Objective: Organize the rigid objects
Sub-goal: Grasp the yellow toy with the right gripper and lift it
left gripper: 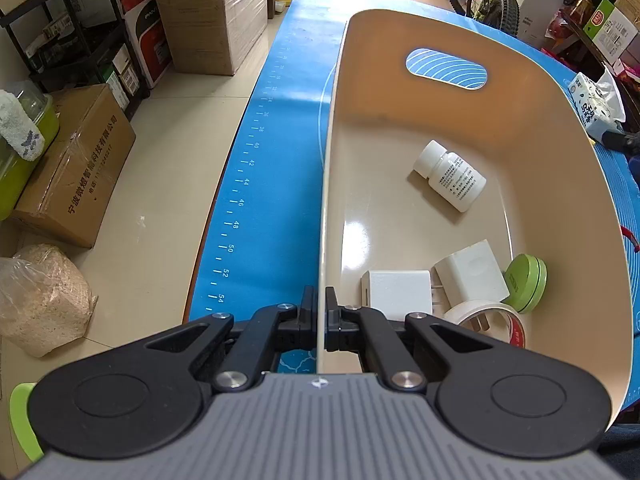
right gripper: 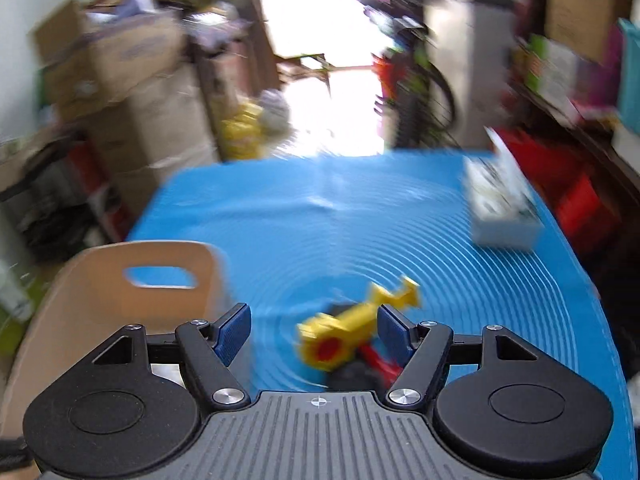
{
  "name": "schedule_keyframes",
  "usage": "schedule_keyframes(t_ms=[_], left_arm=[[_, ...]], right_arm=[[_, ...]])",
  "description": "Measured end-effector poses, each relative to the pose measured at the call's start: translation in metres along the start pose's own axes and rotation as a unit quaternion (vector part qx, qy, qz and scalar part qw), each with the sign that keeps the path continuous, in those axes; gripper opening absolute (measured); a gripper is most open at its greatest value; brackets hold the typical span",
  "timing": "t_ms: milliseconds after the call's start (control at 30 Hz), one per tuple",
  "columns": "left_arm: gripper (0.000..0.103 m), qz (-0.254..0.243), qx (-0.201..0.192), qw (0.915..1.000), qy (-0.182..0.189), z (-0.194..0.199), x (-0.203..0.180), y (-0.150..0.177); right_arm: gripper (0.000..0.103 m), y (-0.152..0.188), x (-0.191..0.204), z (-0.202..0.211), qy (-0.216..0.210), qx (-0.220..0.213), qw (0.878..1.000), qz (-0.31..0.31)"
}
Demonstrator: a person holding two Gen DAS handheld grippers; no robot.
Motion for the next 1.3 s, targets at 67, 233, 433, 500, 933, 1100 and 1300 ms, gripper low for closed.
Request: schedule_keyframes(t_ms=[67,233,433,500,933,1100,1300], left_arm=[[0.004,0.0,0.001,1.0,0.0,0.0,0.0,0.0],[0.004,-0.001,0.001,1.0,0.001,0.0,0.0,0.0],[0.004,-0.002,0.001,1.0,0.004,0.0,0.0,0.0],[0.004,-0.003,0.001,1.0,0.005,0.0,0.0,0.0],[0.004,-0.002,-0.001,1.0,0.009,0.0,0.0,0.0],[0.004,-0.003,-0.001,1.0,0.006,0.001,0.0,0.0],[0.004,-0.003,-0.001,1.0,0.004,0.001,0.0,0.0]], right_arm=[[0.075,0.002,-0.018,-0.016,0.017,0.018,0.999,-0.027],[0.074,-0.004,-0.034,-0.046,0.04,0.045,0.996,-0.063],[0.073,-0.008,-0.034,-0.081,0.057,0.087,0.99,-0.095],[0.073,-0.009,-0.03,-0.091,0.059,0.096,0.989,-0.099],[0.04,0.004,-0.013,-0.086,0.046,0.076,0.994,-0.056],[0.039,0.008,-0.009,-0.058,0.017,0.042,0.998,-0.044],[0.038,0.01,-0.003,-0.039,0.0,0.0,1.0,0.006]])
Point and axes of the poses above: each gripper's, at about its wrist camera, not at the fingertips, and z roughly against the way its jaws point, x to its left, y to its underside, the point moved 9 cm from there along -z, roughly the way its jaws point, and after that the axes turned 6 degrees about x, right-handed, at the moved point
